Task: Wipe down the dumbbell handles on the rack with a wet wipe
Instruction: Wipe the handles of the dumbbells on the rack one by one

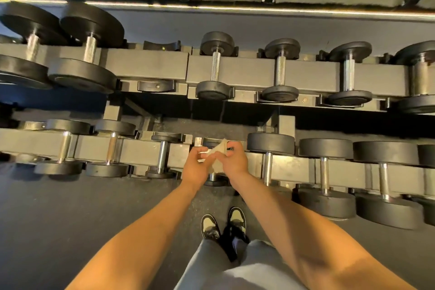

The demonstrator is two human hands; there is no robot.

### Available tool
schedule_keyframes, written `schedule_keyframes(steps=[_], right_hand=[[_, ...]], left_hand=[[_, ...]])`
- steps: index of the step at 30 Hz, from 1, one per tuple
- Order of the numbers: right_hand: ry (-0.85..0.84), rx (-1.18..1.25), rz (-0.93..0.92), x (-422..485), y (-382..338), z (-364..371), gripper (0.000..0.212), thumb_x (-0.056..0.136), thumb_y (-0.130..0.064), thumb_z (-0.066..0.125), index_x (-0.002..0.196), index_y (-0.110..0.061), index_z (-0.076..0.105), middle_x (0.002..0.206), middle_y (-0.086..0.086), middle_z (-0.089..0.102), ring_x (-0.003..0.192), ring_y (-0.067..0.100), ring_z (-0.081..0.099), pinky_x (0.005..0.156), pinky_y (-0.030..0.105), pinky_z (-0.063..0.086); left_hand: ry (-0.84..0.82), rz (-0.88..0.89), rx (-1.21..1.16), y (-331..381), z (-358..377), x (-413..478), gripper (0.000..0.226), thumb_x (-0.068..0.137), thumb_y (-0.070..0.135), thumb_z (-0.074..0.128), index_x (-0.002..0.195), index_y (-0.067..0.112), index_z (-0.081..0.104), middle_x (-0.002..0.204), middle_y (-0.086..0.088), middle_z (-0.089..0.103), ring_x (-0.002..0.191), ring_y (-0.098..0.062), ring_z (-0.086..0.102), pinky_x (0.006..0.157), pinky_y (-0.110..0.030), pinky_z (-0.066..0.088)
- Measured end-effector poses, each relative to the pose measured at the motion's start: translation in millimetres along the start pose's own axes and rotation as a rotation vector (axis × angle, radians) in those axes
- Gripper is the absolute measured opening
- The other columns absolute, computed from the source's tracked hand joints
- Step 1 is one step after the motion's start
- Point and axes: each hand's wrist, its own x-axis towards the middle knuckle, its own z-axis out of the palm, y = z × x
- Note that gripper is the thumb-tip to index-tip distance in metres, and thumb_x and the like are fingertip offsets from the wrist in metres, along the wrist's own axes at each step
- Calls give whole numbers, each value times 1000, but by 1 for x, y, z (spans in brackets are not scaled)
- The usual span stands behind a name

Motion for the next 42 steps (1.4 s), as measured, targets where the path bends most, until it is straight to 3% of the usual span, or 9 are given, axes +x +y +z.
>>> schedule_keyframes(steps=[3,8,14,18,24,29,33,38,42], right_hand=[[50,49,18,2,3,3,26,93,-20,70,110,-21,50,101,-2,58,88,17,58,65,24,46],[-29,65,97,1,11,12,37,92,-14,69,121,-19,46,100,-2,56,86,15,58,81,37,59],[40,24,29,-1,17,13,23,98,-4,54,109,-24,50,92,-3,54,77,9,53,61,23,46],[29,31,33,-1,17,20,27,99,-1,46,109,-24,57,110,5,63,91,20,62,70,29,55],[54,137,73,-2,23,16,29,95,-2,59,113,-25,59,115,4,58,85,12,55,63,23,46],[166,102,-7,-5,32,13,38,92,11,48,104,-20,66,115,4,62,100,17,58,73,20,45],[118,136,-18,-4,39,15,26,97,-5,53,115,-21,63,116,3,62,103,19,60,70,21,46],[140,104,-17,1,56,26,34,92,4,56,106,-27,61,113,5,59,105,27,61,85,32,52],[161,90,-19,1,66,34,46,89,15,45,102,-26,64,116,3,58,106,22,58,84,27,50]], left_hand=[[30,-28,9,-3,1,2,17,97,19,64,99,35,58,104,-5,70,89,-25,69,80,-40,57],[108,-70,-54,-4,-1,4,24,103,9,47,99,32,55,101,-11,68,81,-22,63,62,-24,49],[79,-97,16,-18,-6,5,40,95,-12,38,88,16,65,93,-2,64,80,-15,58,65,-16,48],[28,-115,-5,-18,-5,3,37,100,-6,37,109,12,68,85,0,61,69,-10,52,51,-10,44],[0,-143,-114,-24,-5,2,6,96,20,65,100,22,68,101,-17,71,84,-26,66,80,-40,57],[-15,-148,-86,-27,1,2,18,97,7,61,94,23,69,101,-14,72,80,-20,65,66,-29,55],[2,-123,-149,-28,8,2,14,99,9,60,101,21,67,98,-5,70,79,-15,65,63,-19,52],[90,-120,-201,-41,13,7,13,101,16,59,98,29,62,105,-11,70,93,-27,68,83,-43,56],[154,-102,-127,-62,9,14,15,103,14,54,97,26,61,96,-5,68,89,-25,65,72,-30,51]])
